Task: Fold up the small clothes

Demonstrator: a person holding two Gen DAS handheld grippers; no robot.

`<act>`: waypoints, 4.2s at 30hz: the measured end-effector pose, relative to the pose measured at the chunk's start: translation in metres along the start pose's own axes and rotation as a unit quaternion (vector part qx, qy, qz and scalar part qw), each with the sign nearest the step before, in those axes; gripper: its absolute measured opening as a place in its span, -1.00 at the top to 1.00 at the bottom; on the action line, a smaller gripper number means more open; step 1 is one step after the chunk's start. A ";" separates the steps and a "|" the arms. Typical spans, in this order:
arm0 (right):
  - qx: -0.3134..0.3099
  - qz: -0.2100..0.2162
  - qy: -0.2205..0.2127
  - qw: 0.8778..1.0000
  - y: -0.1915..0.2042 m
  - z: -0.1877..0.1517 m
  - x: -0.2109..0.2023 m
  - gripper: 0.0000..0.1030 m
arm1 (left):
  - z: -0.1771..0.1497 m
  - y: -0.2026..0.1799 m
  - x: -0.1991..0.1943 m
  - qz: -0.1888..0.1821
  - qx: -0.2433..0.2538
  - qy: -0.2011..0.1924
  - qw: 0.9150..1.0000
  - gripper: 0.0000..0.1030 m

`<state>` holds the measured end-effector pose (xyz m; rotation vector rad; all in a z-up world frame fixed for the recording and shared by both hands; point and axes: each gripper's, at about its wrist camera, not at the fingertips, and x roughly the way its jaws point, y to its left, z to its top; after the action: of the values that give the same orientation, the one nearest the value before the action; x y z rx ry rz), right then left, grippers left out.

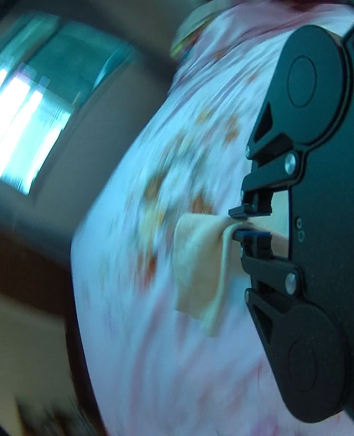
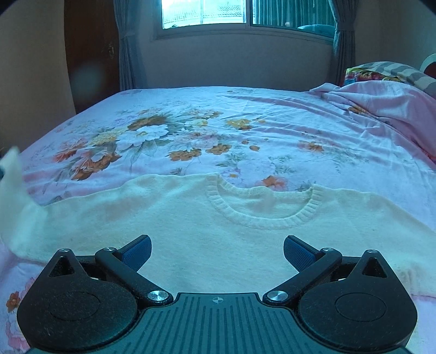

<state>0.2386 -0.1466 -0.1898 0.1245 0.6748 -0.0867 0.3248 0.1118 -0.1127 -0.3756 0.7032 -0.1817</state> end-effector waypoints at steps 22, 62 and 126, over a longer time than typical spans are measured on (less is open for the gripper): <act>0.061 0.009 0.029 0.998 -0.086 -0.037 -0.058 -0.39 | -0.085 -0.131 0.024 -0.067 0.117 0.111 0.985 0.49; 0.228 0.007 0.046 0.972 -0.143 -0.085 -0.106 -0.55 | -0.095 -0.075 0.060 0.052 0.134 0.132 0.981 0.46; 0.157 -0.008 0.074 0.985 -0.136 -0.089 -0.097 0.88 | -0.100 -0.116 0.075 0.027 0.186 0.114 0.976 -0.14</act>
<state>0.0917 -0.2643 -0.2101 0.4318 0.8073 -0.2002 0.3101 -0.0440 -0.1812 0.0242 0.8860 -0.3025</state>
